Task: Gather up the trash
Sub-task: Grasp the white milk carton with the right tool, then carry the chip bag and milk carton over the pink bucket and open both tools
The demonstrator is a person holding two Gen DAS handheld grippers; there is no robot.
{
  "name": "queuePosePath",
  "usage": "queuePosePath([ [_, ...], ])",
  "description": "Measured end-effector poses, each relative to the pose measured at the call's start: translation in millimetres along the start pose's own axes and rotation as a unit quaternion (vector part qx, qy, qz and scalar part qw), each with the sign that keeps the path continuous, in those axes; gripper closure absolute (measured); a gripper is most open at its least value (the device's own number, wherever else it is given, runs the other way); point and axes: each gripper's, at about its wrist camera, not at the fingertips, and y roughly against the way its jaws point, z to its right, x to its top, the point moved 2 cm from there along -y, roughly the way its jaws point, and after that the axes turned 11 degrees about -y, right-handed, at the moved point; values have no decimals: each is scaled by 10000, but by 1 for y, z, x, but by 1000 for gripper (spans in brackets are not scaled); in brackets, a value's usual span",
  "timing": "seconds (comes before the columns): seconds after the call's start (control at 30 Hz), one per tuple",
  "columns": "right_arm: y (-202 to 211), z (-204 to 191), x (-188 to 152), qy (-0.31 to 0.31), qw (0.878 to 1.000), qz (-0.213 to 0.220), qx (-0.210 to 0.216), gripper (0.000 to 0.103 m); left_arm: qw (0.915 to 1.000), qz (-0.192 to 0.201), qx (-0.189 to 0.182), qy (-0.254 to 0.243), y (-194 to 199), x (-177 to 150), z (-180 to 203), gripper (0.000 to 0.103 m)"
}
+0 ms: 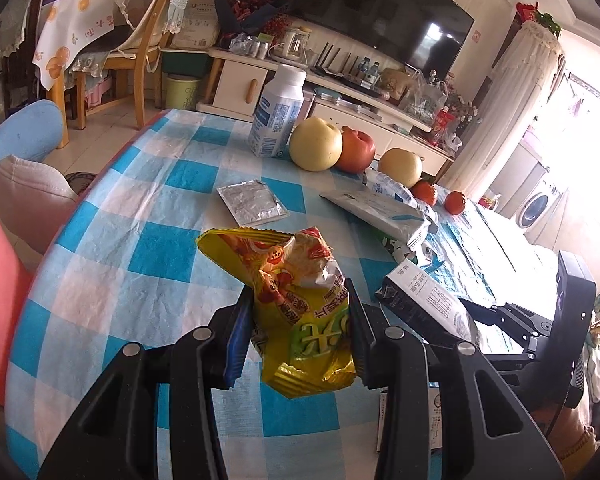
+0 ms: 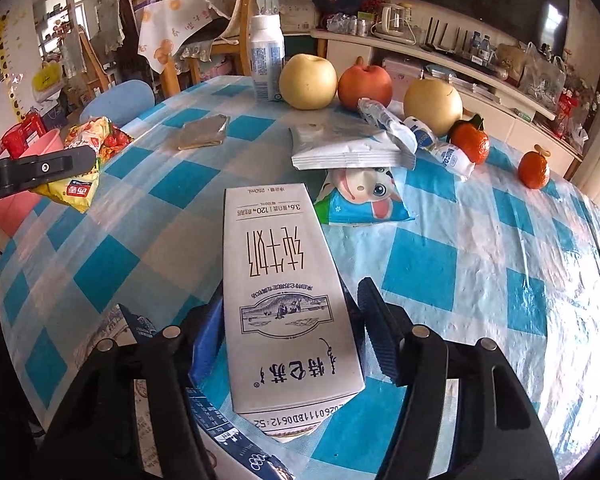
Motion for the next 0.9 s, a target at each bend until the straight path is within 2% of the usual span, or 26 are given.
queuePosePath([
  [0.23,25,-17,6,12,9991,411,127,40,9996,204,152,-127,20,5,-3,60],
  [0.47,44,-50,14,83,9973,679,253,40,9977,408,503,-192,44,11,-15,60],
  [0.7,65,-99,29,352,9940,918,484,40,9942,671,842,17,74,15,-42,60],
  [0.9,74,-158,44,747,9890,1039,741,40,9886,872,1170,382,103,13,-79,60],
])
